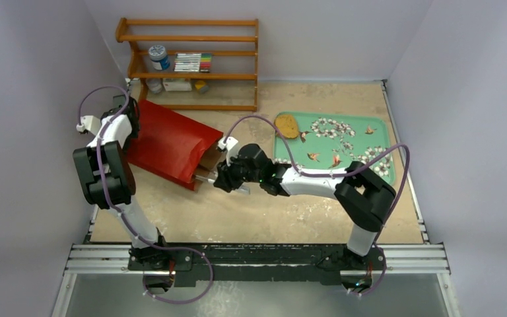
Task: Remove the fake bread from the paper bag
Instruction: Take out the fake bread from the paper bag.
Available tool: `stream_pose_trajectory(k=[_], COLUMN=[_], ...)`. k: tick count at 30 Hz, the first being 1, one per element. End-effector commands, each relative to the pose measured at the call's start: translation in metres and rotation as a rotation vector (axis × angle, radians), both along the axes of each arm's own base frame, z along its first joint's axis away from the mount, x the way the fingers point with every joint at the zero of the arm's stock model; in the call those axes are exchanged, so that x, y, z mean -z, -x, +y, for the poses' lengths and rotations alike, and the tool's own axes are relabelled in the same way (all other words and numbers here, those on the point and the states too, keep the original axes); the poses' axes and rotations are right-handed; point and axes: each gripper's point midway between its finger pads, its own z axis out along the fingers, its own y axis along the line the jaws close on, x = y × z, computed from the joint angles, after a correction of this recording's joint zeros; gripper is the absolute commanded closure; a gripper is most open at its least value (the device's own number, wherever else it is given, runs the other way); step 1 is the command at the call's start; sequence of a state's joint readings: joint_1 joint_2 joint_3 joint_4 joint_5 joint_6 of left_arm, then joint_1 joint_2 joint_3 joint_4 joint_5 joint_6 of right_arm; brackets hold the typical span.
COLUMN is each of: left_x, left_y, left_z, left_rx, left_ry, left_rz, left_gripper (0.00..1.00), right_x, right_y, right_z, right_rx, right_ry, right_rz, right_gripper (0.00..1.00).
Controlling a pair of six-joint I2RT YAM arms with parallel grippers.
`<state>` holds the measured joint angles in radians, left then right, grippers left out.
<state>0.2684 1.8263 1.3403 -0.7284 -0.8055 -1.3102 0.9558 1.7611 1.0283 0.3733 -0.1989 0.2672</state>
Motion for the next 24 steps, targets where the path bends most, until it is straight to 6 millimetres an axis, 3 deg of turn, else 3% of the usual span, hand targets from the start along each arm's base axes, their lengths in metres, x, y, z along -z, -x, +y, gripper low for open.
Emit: stream_pose_trajectory(k=[1,7,17,24], left_x=[-0.017,-0.022,-0.032,-0.034], left_y=[-0.025,-0.038,-0.038,-0.039], left_z=[0.010,0.011,0.009,0.004], left_rx=[0.052,0.095,0.124,0.141], left_ry=[-0.023,-0.019,-0.014,0.005], left_rz=[-0.041,-0.046,-0.051,-0.065], left_gripper=[0.49,0.49,0.49,0.49], right_x=[-0.050,-0.058,-0.030,-0.017], right_y=[0.020,0.049,0.029,0.027], right_z=[0.046,0.075,0.064,0.066], right_rx=[-0.095,-0.137,0.049,0.082], right_ry=[-0.146,-0.143,-0.058,-0.045], right_rz=[-0.090,-0.113,-0.054,-0.016], right_gripper=[0.56,0.56,0.56,0.56])
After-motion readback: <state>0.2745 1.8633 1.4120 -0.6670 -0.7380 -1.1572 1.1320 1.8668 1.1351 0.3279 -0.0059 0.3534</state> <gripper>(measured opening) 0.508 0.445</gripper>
